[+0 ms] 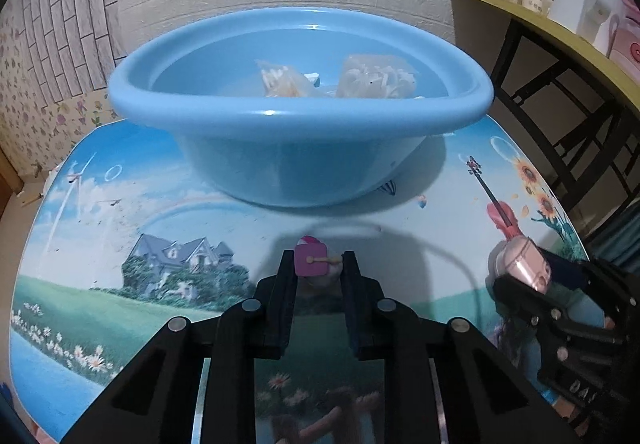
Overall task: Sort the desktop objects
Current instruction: 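Grasp the pink-capped bottle with the left tool while the right tool holds the pink case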
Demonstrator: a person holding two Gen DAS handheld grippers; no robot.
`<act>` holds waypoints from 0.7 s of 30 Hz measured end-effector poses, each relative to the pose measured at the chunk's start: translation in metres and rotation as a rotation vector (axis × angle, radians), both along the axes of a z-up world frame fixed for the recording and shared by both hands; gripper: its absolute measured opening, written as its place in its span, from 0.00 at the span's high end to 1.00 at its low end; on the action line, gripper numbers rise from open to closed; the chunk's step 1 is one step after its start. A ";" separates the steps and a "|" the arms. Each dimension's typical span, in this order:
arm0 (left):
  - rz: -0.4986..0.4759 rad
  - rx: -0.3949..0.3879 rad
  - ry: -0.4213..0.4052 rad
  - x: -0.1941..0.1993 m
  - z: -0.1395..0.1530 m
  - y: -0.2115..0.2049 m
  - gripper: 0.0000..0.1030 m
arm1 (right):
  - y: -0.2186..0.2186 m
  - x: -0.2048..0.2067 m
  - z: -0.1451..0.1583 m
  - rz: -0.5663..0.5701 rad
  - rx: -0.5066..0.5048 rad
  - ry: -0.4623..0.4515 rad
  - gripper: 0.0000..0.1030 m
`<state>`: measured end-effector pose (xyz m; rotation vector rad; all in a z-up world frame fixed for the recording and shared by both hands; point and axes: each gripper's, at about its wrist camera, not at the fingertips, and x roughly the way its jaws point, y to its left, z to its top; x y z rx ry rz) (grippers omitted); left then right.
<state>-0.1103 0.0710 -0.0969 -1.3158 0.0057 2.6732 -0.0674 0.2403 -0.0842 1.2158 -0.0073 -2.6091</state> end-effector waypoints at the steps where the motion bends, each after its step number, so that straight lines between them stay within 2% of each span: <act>1: -0.001 -0.005 0.005 0.002 0.001 -0.002 0.81 | 0.000 0.000 0.000 -0.001 0.000 -0.001 0.51; 4: 0.004 -0.031 0.027 0.010 0.004 -0.006 0.81 | -0.001 0.002 -0.001 0.005 0.009 -0.002 0.42; 16: 0.029 -0.030 0.029 0.027 0.007 -0.020 0.81 | -0.009 -0.001 -0.002 0.002 0.061 0.009 0.41; 21: 0.038 -0.025 0.009 0.021 0.001 -0.013 0.81 | -0.015 0.000 -0.003 0.029 0.091 0.013 0.43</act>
